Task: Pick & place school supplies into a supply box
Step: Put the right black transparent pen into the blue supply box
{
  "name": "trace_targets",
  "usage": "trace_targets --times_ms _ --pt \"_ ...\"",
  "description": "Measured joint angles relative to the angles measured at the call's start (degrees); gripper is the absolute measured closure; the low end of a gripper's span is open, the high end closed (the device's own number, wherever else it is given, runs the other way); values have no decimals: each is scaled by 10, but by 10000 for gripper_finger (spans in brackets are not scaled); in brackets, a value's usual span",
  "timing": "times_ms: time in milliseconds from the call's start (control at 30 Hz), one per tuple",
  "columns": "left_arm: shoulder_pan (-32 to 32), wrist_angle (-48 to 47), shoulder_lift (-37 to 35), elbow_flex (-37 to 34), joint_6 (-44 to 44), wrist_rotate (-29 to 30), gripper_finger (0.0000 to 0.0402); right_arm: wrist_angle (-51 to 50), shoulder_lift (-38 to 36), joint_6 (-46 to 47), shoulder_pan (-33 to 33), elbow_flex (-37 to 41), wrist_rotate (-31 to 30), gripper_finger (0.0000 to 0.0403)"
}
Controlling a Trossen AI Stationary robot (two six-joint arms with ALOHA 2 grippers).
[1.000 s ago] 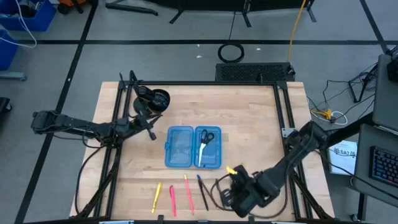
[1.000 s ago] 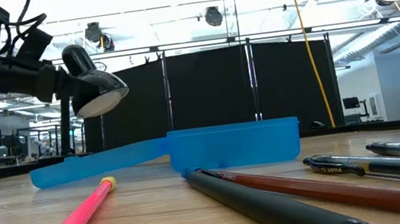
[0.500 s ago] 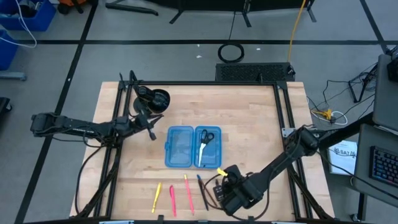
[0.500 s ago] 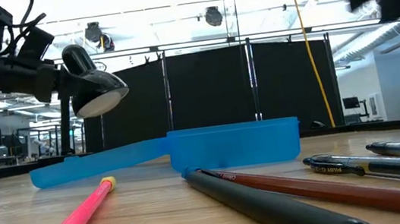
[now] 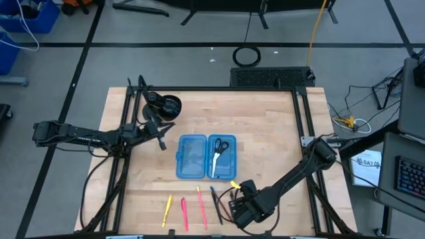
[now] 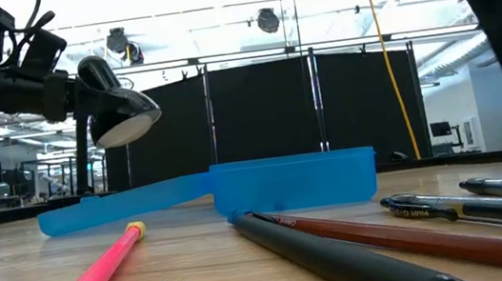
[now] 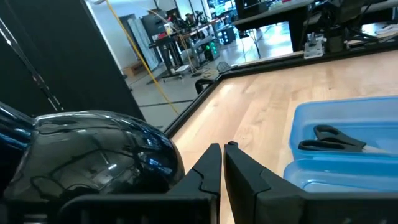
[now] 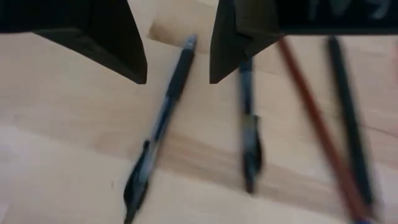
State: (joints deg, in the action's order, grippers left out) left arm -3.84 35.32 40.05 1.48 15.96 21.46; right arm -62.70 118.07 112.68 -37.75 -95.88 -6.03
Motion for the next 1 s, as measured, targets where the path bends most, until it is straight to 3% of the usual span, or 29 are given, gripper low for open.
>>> trace_targets --times_ms 200,500,633,767,1000 --pt "0 0 0 0 -9 0 378 26 37 0 5 7 5 243" --pt "0 1 0 0 -10 -2 378 21 96 -46 17 4 96 243" --pt "0 1 0 0 -13 -3 378 5 111 -79 15 4 106 247" --pt "0 -1 0 0 -22 -6 378 3 115 -108 13 5 107 281" --pt "0 -20 0 0 -45 -6 378 7 116 -176 16 6 107 380"
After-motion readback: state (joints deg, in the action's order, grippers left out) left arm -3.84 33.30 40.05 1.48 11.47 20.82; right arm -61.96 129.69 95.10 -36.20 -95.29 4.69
